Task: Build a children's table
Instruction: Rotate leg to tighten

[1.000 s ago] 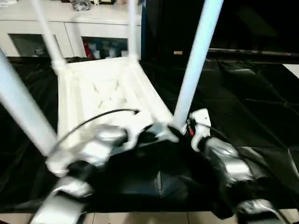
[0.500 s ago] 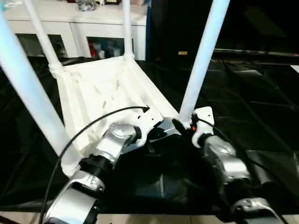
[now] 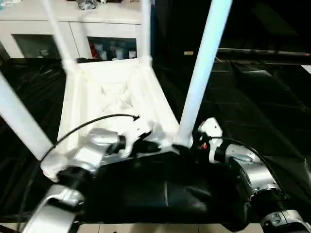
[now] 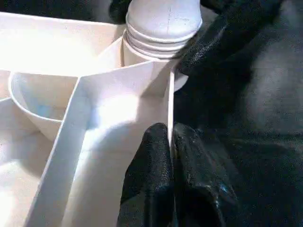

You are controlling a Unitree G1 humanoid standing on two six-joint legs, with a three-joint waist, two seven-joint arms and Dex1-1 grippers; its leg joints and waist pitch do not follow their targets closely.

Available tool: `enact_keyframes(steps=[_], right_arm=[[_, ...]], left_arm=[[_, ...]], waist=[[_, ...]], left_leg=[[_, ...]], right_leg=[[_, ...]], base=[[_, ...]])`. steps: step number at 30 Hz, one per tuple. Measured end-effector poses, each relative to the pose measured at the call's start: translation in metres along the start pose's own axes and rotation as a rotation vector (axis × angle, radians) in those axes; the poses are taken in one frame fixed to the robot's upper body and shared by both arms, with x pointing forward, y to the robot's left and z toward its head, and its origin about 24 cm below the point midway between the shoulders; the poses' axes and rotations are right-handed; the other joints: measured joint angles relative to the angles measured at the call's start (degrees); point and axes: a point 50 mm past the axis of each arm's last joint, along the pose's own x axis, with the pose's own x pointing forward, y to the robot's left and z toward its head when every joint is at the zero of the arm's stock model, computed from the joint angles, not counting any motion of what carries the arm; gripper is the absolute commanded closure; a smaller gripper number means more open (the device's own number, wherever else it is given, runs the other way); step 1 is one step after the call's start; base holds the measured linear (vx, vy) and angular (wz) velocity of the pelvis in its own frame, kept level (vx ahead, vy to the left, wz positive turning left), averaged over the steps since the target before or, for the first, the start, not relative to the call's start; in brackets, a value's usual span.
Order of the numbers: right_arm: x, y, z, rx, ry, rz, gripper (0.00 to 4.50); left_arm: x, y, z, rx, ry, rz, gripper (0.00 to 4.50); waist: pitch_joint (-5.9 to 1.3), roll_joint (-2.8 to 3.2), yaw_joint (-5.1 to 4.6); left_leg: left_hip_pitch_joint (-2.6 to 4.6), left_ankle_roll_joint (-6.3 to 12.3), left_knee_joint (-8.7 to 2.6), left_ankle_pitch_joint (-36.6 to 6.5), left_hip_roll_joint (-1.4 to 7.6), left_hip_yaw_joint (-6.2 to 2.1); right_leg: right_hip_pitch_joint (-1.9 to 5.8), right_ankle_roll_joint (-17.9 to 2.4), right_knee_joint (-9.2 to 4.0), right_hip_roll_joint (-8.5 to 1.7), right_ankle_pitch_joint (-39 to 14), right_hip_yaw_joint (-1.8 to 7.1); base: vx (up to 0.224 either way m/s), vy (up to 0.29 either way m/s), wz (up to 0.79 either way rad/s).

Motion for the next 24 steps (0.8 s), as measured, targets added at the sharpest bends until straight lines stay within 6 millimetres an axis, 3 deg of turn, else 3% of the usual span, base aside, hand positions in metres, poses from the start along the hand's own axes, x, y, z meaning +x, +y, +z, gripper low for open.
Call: enact_keyframes(steps=[9,24], right_arm=[[-0.002,0.003,0.001,0.002,-0.002,0.072,0.60],[-0.003,0.005,0.000,0.015,-0.020,0.118,1.67]], left_arm=[[-0.011,-0.002,-0.003,-0.011,0.010,-0.034,4.50],[-0.013,-0.004,-0.004,-0.025,0.011,-0.043,4.50]], waist=[[0.22,-0.26,-0.06],[0.26,-0.32,-0.15]], left_leg=[[-0.02,0.01,-0.04,-0.01,0.02,0.01],[-0.02,0.03,-0.01,-0.01,0.02,0.02]], right_leg=[[-0.03,-0.05,0.01,0.01,-0.06,-0.04],[-0.03,-0.06,0.03,0.01,-0.06,-0.03]], base=[[0.000,0.000,0.00],[0.000,0.000,0.00]])
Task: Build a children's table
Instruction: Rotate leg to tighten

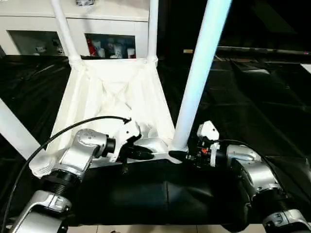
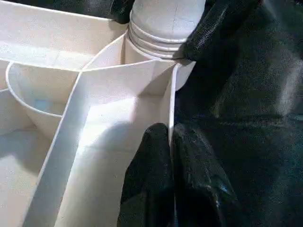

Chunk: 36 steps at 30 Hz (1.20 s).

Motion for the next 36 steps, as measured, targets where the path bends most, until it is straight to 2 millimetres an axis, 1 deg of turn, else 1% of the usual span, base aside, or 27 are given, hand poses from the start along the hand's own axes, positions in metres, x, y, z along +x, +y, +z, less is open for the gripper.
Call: enact_keyframes(steps=[5,7,10,12,18,20,24,25,27,29,32,33,34,36], right_arm=[[0.000,0.001,-0.001,0.013,-0.012,-0.004,1.75],[0.004,0.000,-0.003,0.024,-0.026,-0.054,1.76],[0.012,-0.008,-0.007,0.051,-0.054,-0.257,1.76],[0.018,-0.010,-0.007,0.080,-0.071,-0.357,1.76],[0.036,-0.023,-0.001,0.157,-0.074,-0.694,1.76],[0.038,-0.024,-0.001,0.160,-0.073,-0.738,1.76],[0.038,-0.024,-0.002,0.153,-0.080,-0.744,1.76],[0.038,-0.024,-0.002,0.154,-0.082,-0.738,1.42],[0.033,-0.025,-0.003,0.148,-0.083,-0.706,1.04],[0.026,-0.024,-0.004,0.137,-0.089,-0.642,0.98],[0.018,-0.023,-0.005,0.126,-0.092,-0.547,0.64],[0.015,-0.022,-0.005,0.112,-0.083,-0.497,0.58],[0.012,-0.021,-0.005,0.095,-0.073,-0.452,0.40],[0.007,-0.019,-0.003,0.074,-0.056,-0.369,0.40]], left_arm=[[0.000,-0.001,0.000,-0.010,-0.003,0.000,4.50],[0.003,0.001,0.000,-0.014,-0.009,0.027,4.50],[0.016,0.007,0.005,-0.023,-0.020,0.119,4.50],[0.025,0.010,0.008,-0.027,-0.023,0.170,4.50],[0.062,0.018,0.027,-0.047,-0.030,0.340,4.50],[0.066,0.017,0.030,-0.046,-0.030,0.356,4.50],[0.067,0.017,0.030,-0.042,-0.030,0.356,4.50],[0.067,0.017,0.030,-0.040,-0.031,0.354,4.50],[0.067,0.016,0.030,-0.036,-0.034,0.344,4.50],[0.065,0.016,0.029,-0.026,-0.036,0.323,4.50],[0.059,0.016,0.025,-0.019,-0.044,0.288,4.50],[0.054,0.016,0.023,-0.018,-0.045,0.272,4.50],[0.050,0.015,0.021,-0.010,-0.046,0.258,4.50],[0.041,0.014,0.016,-0.001,-0.047,0.221,4.50]], waist=[[0.00,0.00,0.00],[0.00,-0.01,-0.11],[-0.03,0.05,-0.78],[-0.06,0.09,-1.11],[-0.16,0.15,-1.08],[-0.21,0.18,-0.99],[-0.31,0.19,-0.88],[-0.30,0.19,-0.87],[-0.30,0.19,-0.74],[-0.29,0.18,-0.51],[-0.26,0.21,-0.25],[-0.23,0.21,-0.26],[-0.20,0.28,-0.28],[-0.14,0.27,-0.35]], left_leg=[[0.00,0.01,0.02,0.01,0.00,0.00],[0.05,-0.01,0.04,0.00,0.00,0.01],[0.16,-0.04,0.07,0.02,-0.03,0.04],[0.37,-0.05,0.06,0.02,-0.03,0.02],[0.38,-0.06,0.17,0.04,-0.12,-0.02],[0.37,-0.05,0.16,0.03,-0.22,-0.01],[0.29,-0.02,0.14,0.02,-0.25,0.00],[0.27,-0.02,0.13,0.02,-0.25,0.00],[0.25,-0.02,0.10,0.02,-0.24,-0.01],[0.24,-0.02,0.06,0.02,-0.24,-0.01],[0.12,-0.01,-0.05,0.02,-0.23,0.00],[0.10,-0.01,-0.09,0.03,-0.20,-0.01],[0.09,-0.01,-0.09,0.03,-0.16,-0.01],[0.08,-0.01,-0.15,0.03,-0.08,-0.01]], right_leg=[[0.00,0.00,0.02,0.00,0.00,0.00],[0.04,-0.02,0.06,0.00,0.01,0.03],[0.20,-0.08,0.10,0.00,0.08,0.12],[0.32,0.15,0.10,0.00,-0.06,0.11],[0.39,0.18,0.06,-0.09,-0.02,0.12],[0.42,0.19,0.04,-0.21,-0.02,0.11],[0.46,0.20,0.05,-0.25,-0.02,0.08],[0.45,0.23,0.05,-0.25,-0.04,0.07],[0.44,0.37,0.05,-0.25,-0.13,0.04],[0.42,0.43,0.04,-0.25,-0.16,0.03],[0.34,0.40,0.06,-0.25,-0.15,0.01],[0.29,0.33,0.07,-0.22,-0.10,-0.01],[0.26,0.22,0.09,-0.18,-0.04,-0.02],[0.20,0.15,0.09,-0.11,0.00,-0.05]], base=[[0.000,0.000,0.00],[0.000,0.000,0.00],[0.000,0.000,0.00],[0.000,0.000,0.00],[0.000,0.000,0.00],[0.000,0.000,0.00],[0.000,0.000,0.00],[0.000,0.000,0.00],[0.000,0.000,0.00],[0.000,0.000,0.00],[0.000,0.000,0.00],[0.000,0.000,0.00],[0.000,0.000,0.00],[0.000,0.000,0.00]])
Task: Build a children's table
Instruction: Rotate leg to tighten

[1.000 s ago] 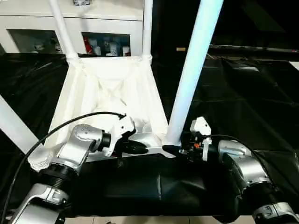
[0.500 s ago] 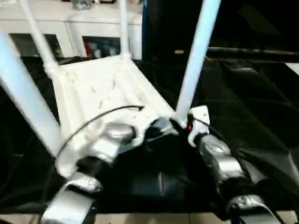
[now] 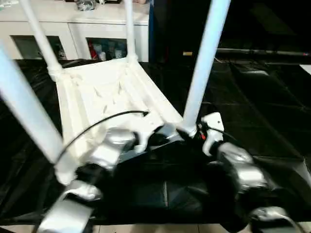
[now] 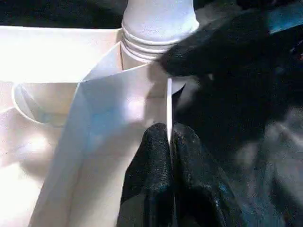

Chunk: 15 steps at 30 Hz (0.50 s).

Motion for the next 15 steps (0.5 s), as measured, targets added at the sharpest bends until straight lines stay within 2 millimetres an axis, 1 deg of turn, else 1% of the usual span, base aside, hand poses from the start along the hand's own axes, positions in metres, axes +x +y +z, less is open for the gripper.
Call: enact_keyframes(steps=[4,5,7,11,12,13,15], right_arm=[[-0.007,0.004,0.008,-0.040,0.015,0.171,0.40],[-0.008,0.005,0.009,-0.040,0.014,0.197,0.40],[-0.010,0.006,0.012,-0.048,0.015,0.242,0.40],[-0.010,0.009,0.010,-0.047,0.038,0.293,0.40],[-0.010,0.010,0.009,-0.047,0.047,0.306,0.55],[-0.010,0.010,0.008,-0.045,0.051,0.313,0.55],[-0.010,0.012,0.007,-0.051,0.063,0.331,0.72]], left_arm=[[-0.020,-0.002,-0.008,0.002,0.004,-0.095,4.50],[-0.024,-0.002,-0.009,0.001,0.008,-0.118,4.50],[-0.031,-0.003,-0.011,-0.001,0.014,-0.157,4.50],[-0.037,-0.004,-0.012,0.004,0.020,-0.184,4.50],[-0.038,-0.004,-0.013,0.002,0.020,-0.185,4.50],[-0.039,-0.004,-0.013,0.000,0.020,-0.184,4.50],[-0.040,-0.004,-0.013,-0.005,0.021,-0.181,4.50]], waist=[[0.02,0.07,0.07],[-0.01,0.13,0.13],[0.04,0.04,0.26],[0.16,-0.15,0.24],[0.17,-0.17,0.24],[0.17,-0.17,0.21],[0.20,-0.22,0.12]], left_leg=[[-0.07,-0.01,0.02,0.00,0.04,-0.01],[-0.05,-0.01,0.04,0.00,0.04,-0.01],[-0.03,0.00,0.15,0.01,0.04,0.00],[-0.08,0.01,0.18,-0.02,0.02,0.06],[-0.08,0.01,0.17,-0.02,0.04,0.06],[-0.07,0.01,0.16,-0.01,0.05,0.06],[-0.07,0.00,0.15,-0.01,0.06,0.06]], right_leg=[[-0.09,-0.03,0.01,0.03,0.01,0.01],[-0.10,-0.03,0.00,0.03,0.02,0.01],[-0.16,-0.07,-0.01,0.03,0.04,0.03],[-0.19,-0.07,-0.06,0.01,0.03,0.06],[-0.20,-0.08,-0.05,0.01,0.03,0.05],[-0.21,-0.08,-0.04,0.01,0.03,0.05],[-0.21,-0.07,-0.02,0.03,0.02,0.04]], base=[[0.000,0.000,0.00],[0.000,0.000,0.00],[0.000,0.000,0.00],[0.000,0.000,0.00],[0.000,0.000,0.00],[0.000,0.000,0.00],[0.000,0.000,0.00]])
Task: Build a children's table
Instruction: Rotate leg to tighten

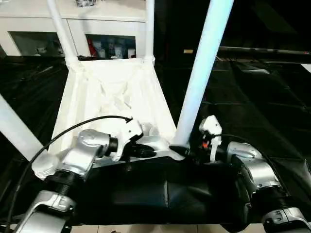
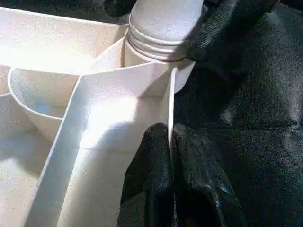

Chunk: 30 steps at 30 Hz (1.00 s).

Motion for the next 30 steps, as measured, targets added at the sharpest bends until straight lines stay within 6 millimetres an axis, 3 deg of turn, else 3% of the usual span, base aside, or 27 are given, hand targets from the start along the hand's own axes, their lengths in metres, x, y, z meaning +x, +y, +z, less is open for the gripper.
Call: enact_keyframes(steps=[9,17,22,30], right_arm=[[0.000,0.000,-0.001,0.000,0.003,0.002,1.60],[0.001,0.001,-0.004,0.017,-0.015,-0.029,1.82],[0.016,-0.004,-0.012,0.081,-0.065,-0.289,1.83],[0.040,-0.014,-0.006,0.190,-0.091,-0.665,1.83]], left_arm=[[-0.002,-0.001,0.000,-0.012,0.001,-0.001,4.50],[0.000,-0.001,-0.001,-0.014,0.000,0.010,4.50],[0.023,0.005,0.005,-0.010,-0.007,0.141,4.50],[0.055,0.012,0.021,-0.028,-0.009,0.309,4.50]], waist=[[0.02,-0.04,-0.19],[0.02,-0.05,-0.19],[-0.07,-0.11,-0.51],[-0.32,-0.27,-1.05]], left_leg=[[0.01,0.00,0.00,0.00,0.00,0.01],[0.02,0.01,0.01,0.00,0.00,0.01],[0.36,-0.02,0.08,0.00,-0.05,0.04],[0.39,-0.03,0.11,0.01,-0.18,0.00]], right_leg=[[0.00,-0.02,-0.01,0.01,-0.02,0.00],[0.01,-0.03,-0.01,0.01,-0.02,0.01],[0.47,0.16,0.01,-0.01,-0.12,0.12],[0.44,0.20,-0.02,-0.14,-0.11,0.11]], base=[[0.000,0.000,0.00],[0.000,0.000,0.00],[0.000,0.000,0.00],[0.000,0.000,0.00]])
